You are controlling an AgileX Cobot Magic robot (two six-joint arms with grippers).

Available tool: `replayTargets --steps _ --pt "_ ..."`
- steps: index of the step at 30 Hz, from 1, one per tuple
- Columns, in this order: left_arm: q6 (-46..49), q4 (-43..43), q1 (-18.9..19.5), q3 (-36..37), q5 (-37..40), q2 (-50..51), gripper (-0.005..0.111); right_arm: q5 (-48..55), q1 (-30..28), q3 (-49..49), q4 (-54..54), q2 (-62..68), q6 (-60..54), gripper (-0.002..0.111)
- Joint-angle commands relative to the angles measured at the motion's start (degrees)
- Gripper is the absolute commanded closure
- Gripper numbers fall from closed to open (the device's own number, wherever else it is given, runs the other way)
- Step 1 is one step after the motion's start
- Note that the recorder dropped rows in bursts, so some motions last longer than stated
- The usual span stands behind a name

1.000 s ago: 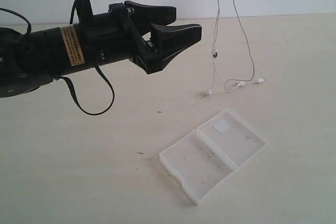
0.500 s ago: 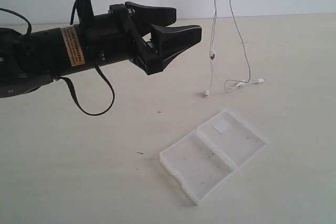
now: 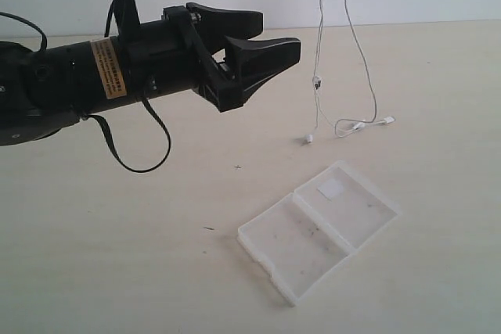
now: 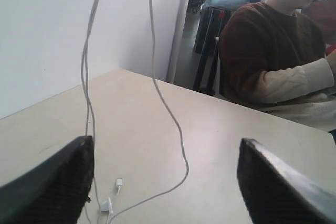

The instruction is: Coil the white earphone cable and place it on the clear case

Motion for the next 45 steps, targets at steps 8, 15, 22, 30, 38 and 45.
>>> replayTargets --steps 8,15,22,30,38,45 --pt "0.20 -2.67 -0.20 -1.05 -0.13 -0.06 0.013 -2.52 -0.16 -0.46 0.25 -0.52 -0.09 0.108" --pt "1.41 -1.72 -2.92 -3.85 1.38 -0.06 0.014 -3.45 -0.16 -0.46 0.98 -0.52 -0.09 0.108" --pt "2.70 -5.11 -6.13 -9.94 4.58 4.08 0.014 -3.86 -0.16 -0.46 1.34 -0.52 -0.09 0.108" --pt "4.39 -9.81 -6.24 -16.12 5.87 10.83 0.014 -3.37 -0.16 -0.46 1.32 -0.52 -0.09 0.108" --pt "4.46 -9.81 -6.24 -20.75 7.61 15.78 0.014 -3.24 -0.16 -0.46 1.20 -0.52 -0.09 0.108" --pt "4.28 -9.81 -6.24 -23.69 7.45 19.30 0.014 -3.47 -0.16 -0.46 1.20 -0.52 -0.44 0.108"
